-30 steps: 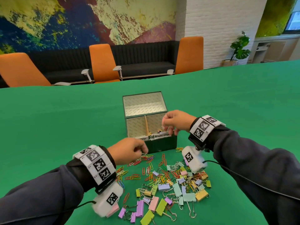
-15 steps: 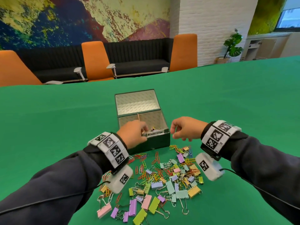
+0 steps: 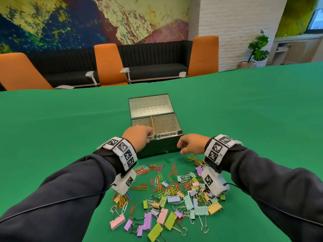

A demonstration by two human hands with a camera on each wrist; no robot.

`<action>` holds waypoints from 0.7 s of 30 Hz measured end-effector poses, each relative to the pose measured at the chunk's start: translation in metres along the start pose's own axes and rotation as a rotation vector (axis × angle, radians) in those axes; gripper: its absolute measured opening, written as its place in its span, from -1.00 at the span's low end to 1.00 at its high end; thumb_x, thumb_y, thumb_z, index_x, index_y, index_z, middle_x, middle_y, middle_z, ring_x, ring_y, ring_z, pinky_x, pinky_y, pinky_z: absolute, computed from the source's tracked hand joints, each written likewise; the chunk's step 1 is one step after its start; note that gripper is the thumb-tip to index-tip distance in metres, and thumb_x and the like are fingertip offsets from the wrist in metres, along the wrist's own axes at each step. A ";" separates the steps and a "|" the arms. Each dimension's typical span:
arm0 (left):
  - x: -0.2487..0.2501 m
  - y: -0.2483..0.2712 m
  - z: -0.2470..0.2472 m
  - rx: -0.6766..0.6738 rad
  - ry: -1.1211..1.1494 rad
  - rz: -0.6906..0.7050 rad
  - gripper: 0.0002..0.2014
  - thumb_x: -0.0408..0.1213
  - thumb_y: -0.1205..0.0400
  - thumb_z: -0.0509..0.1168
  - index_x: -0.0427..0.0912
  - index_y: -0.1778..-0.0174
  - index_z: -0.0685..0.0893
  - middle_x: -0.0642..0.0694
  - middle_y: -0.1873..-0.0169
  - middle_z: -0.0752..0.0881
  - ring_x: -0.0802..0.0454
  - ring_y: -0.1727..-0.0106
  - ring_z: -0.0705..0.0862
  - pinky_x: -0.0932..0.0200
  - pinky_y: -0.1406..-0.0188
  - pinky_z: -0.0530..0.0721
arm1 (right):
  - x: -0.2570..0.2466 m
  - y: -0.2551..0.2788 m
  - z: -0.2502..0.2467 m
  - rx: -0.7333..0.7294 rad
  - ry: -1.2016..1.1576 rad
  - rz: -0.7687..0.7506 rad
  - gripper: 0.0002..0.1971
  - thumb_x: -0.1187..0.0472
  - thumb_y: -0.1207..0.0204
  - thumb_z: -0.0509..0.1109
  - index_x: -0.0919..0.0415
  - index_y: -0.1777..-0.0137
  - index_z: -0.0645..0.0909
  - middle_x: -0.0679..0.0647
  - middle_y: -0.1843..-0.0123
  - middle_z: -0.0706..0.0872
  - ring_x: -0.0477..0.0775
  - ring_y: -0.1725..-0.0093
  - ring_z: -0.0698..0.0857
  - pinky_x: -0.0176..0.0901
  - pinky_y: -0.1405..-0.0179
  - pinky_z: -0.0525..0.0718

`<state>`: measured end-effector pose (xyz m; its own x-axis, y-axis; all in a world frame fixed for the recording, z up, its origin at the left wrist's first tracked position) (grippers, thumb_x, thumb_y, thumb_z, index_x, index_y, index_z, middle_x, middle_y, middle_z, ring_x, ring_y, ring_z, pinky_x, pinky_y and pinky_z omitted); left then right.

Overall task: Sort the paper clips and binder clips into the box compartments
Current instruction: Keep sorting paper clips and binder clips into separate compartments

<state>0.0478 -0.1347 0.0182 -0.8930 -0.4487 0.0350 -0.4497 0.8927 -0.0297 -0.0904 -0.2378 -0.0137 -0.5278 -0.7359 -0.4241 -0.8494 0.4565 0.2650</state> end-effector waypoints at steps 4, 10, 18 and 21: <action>-0.004 -0.001 0.005 -0.015 -0.021 0.015 -0.92 -0.36 -0.59 0.25 -0.15 0.03 0.58 -0.09 0.14 0.70 -0.11 0.07 0.66 0.03 0.05 0.62 | 0.003 0.001 0.001 -0.032 0.215 0.036 -0.66 0.31 -0.55 0.31 0.17 -0.32 0.55 0.10 -0.33 0.62 0.12 -0.28 0.61 -0.16 -0.23 0.53; -0.007 0.002 0.010 -0.006 -0.026 0.033 -0.89 -0.35 -0.61 0.24 -0.15 -0.02 0.58 -0.08 0.10 0.70 -0.08 0.06 0.66 0.03 0.00 0.66 | 0.029 0.015 -0.010 -0.138 0.409 0.177 -0.62 0.38 -0.52 0.31 0.22 -0.34 0.53 0.12 -0.30 0.61 0.09 -0.08 0.56 -0.28 0.05 0.45; -0.003 0.006 0.008 -0.013 -0.045 0.005 -0.86 -0.42 -0.59 0.21 -0.06 0.15 0.47 -0.04 0.17 0.67 -0.04 0.14 0.62 0.10 0.06 0.64 | 0.042 0.024 0.005 -0.238 0.378 0.197 -0.72 0.31 -0.49 0.40 0.23 -0.19 0.52 -0.09 0.34 0.43 -0.17 0.42 0.40 -0.40 0.49 0.36; 0.002 0.011 0.005 0.063 -0.068 0.019 -0.76 -0.33 -0.58 0.28 -0.11 -0.16 0.54 -0.10 -0.12 0.64 -0.06 -0.11 0.61 0.05 -0.14 0.64 | 0.041 0.023 0.008 -0.233 0.354 0.186 -0.85 0.30 -0.50 0.39 0.17 0.00 0.48 -0.07 0.36 0.46 -0.15 0.44 0.42 -0.39 0.49 0.40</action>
<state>0.0412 -0.1260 0.0134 -0.8995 -0.4356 -0.0342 -0.4311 0.8975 -0.0926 -0.1316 -0.2539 -0.0321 -0.6044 -0.7957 -0.0401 -0.6958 0.5026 0.5131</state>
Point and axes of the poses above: each hand's wrist, its own y-axis away from the middle knuckle, its own z-axis out of the palm, x = y × z, the point moved 6 cm from there along -y, towards the middle knuckle
